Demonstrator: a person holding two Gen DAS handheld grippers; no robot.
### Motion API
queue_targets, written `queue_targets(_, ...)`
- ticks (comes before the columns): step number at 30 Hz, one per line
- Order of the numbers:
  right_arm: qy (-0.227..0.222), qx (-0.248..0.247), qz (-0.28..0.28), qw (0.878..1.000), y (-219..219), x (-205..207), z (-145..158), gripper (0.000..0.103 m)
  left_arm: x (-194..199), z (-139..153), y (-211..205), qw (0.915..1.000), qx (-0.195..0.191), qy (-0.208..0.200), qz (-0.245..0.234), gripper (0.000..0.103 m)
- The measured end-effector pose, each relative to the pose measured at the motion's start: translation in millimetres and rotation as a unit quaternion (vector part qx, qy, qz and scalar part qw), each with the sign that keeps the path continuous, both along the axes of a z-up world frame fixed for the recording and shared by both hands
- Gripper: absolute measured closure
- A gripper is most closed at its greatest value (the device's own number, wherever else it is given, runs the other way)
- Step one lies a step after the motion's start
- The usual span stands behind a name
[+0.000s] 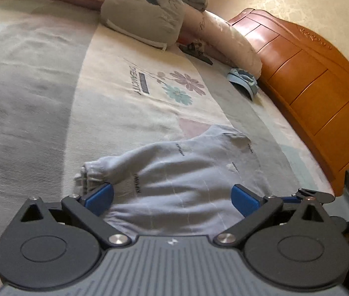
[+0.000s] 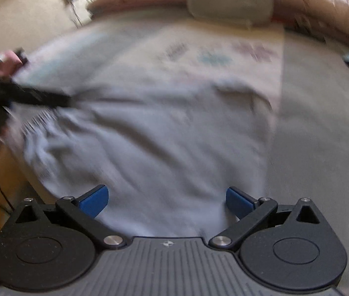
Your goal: Fold clothes
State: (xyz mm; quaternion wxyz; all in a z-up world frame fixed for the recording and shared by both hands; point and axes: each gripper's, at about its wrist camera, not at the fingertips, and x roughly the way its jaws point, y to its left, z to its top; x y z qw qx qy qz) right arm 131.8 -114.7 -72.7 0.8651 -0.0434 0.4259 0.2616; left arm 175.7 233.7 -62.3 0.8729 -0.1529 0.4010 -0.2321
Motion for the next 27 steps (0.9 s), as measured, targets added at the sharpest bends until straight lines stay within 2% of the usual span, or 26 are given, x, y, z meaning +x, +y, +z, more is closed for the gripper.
queue_targets(3, -0.011, -0.01, 0.005, 1.0, -5, -8, -7, 0.0, -2, 16, -12, 0.9994, 0.034, -0.008, 0.006, 0.001)
queue_targets(7, -0.013, -0.03, -0.002, 0.999, 4, -4, -6, 0.0, 5, 26, -32, 0.9984, 0.047, -0.024, -0.023, 0.001)
queue_targets(12, -0.025, -0.04, 0.008, 0.999, 4, -8, -9, 0.0, 13, -6, -32, 0.9968, 0.076, 0.025, 0.001, 0.001)
queue_targets(14, -0.03, -0.036, 0.007, 0.999, 2, -8, -11, 0.0, 6, -4, -29, 0.9973, 0.072, 0.017, 0.0, 0.001)
queue_targets(17, -0.031, -0.043, 0.006, 0.999, 3, -8, -10, 0.0, -5, 15, -43, 0.9938, 0.111, -0.003, -0.009, 0.001)
queue_targets(19, -0.026, -0.048, -0.003, 0.999, 4, -6, -5, 0.0, -14, 28, -57, 0.9904, 0.132, -0.027, -0.032, 0.001)
queue_targets(22, -0.049, -0.051, -0.015, 0.997, 2, -4, 3, 0.0, -23, 32, -77, 0.9873, 0.133, -0.047, -0.073, 0.001)
queue_targets(24, -0.052, -0.051, -0.023, 0.997, 0, -3, 3, 0.0, -24, 22, -89, 0.9862, 0.135, -0.033, -0.089, 0.001)
queue_targets(27, -0.039, -0.048, -0.034, 0.997, -6, -2, -5, 0.0, -27, 0, -92, 0.9861, 0.142, 0.012, -0.086, 0.001)
